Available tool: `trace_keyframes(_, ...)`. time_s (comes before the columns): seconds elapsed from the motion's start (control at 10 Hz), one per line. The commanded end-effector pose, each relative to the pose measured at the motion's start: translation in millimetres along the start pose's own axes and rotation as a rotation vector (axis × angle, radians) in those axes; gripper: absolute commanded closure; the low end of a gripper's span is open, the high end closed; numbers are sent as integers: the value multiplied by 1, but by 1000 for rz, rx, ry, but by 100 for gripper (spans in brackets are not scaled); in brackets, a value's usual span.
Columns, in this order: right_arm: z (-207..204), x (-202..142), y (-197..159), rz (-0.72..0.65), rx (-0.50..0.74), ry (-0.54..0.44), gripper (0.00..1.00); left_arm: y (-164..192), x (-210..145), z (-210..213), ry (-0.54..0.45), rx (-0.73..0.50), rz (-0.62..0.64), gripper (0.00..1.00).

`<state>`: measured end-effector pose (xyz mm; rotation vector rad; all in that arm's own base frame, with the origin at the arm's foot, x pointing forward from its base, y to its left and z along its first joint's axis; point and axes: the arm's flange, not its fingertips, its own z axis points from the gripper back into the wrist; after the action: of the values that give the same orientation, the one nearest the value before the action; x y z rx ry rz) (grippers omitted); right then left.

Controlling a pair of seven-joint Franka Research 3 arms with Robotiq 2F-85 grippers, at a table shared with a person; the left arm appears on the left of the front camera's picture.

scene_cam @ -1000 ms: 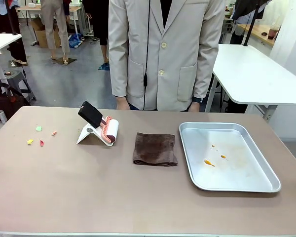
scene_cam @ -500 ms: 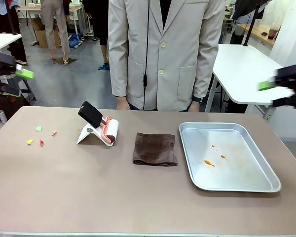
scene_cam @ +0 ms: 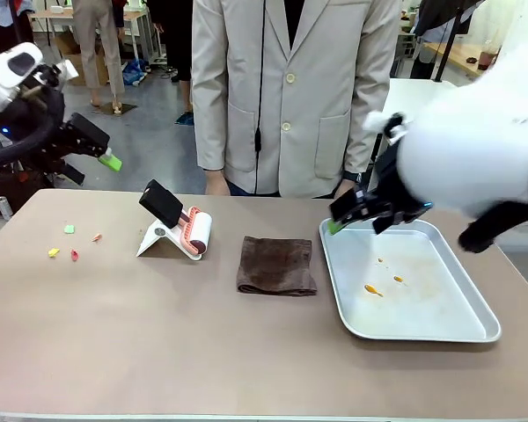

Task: Clean the surface of the table.
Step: Hold the Lint Roller with your left hand and the towel with your right hand.

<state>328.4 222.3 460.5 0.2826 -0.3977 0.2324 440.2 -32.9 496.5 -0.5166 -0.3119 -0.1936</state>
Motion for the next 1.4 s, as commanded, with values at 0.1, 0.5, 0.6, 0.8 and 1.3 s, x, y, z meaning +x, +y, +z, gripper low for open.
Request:
trace_keyframes(0.1, -56, 40, 26, -125, -54, 166, 0, 32, 21, 0, 59, -8, 38, 0)
trace_keyframes(0.5, -100, 62, 29, -386, -5, 224, 0, 34, 27, -18, 81, -27, 16, 0)
trace_keyframes(0.6, -103, 65, 25, -414, -10, 230, 0, 32, 28, -23, 96, -21, 13, 0)
trace_keyframes(0.8, -105, 60, 18, -367, -35, 243, 0, 33, 24, -23, 81, -15, 31, 0)
trace_keyframes(1.3, -121, 76, 16, -380, -52, 275, 0, 22, 43, -55, 94, -75, 97, 0)
